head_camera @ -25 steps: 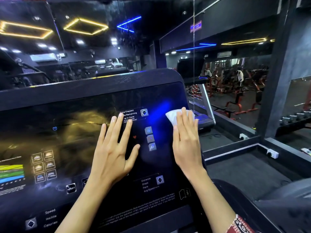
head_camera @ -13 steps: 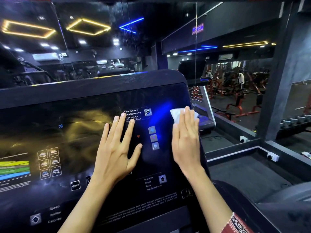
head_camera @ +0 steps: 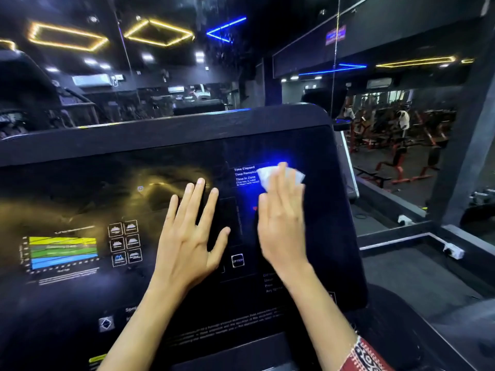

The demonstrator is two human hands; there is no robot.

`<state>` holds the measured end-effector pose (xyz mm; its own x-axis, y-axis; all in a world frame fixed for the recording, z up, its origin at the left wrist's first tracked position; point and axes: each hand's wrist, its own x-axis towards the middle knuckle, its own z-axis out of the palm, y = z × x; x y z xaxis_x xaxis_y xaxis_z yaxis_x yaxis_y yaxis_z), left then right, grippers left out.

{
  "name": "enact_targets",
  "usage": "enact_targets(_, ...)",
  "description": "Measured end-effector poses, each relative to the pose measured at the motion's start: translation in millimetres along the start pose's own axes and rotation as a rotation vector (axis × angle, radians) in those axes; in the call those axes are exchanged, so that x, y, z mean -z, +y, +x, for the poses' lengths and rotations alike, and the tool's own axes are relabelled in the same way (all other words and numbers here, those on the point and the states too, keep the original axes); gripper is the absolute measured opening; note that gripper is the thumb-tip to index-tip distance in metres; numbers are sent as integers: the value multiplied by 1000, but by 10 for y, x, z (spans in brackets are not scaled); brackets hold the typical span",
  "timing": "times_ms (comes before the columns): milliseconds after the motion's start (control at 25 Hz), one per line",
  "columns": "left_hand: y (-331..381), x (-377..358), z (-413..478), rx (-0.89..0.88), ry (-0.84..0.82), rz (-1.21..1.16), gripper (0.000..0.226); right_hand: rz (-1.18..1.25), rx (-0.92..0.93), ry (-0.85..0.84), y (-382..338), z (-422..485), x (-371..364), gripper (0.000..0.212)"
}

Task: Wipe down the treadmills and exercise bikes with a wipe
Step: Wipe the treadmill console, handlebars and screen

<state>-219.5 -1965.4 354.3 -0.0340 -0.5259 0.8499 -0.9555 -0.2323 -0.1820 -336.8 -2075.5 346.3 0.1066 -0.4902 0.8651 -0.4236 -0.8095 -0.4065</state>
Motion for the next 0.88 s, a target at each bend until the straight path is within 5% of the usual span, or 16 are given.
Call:
enact_targets(160, -202, 93, -117, 4, -8, 14, 62, -41, 526, -216, -43, -389, 47, 44)
enact_targets(400, -471, 236, -221, 35, 9, 13, 61, -9, -84, 11, -227, 49, -111, 50)
enact_targets(640, -728, 322, -305, 45, 14, 36, 61, -6, 534, -249, -482, -251, -183, 45)
enact_targets(800, -770, 314, -233, 61, 22, 31, 62, -24, 6, -36, -237, 206, -113, 47)
enact_targets(880, -769, 295, -171, 58, 25, 32, 62, 8, -96, -16, -486, 414, -245, 48)
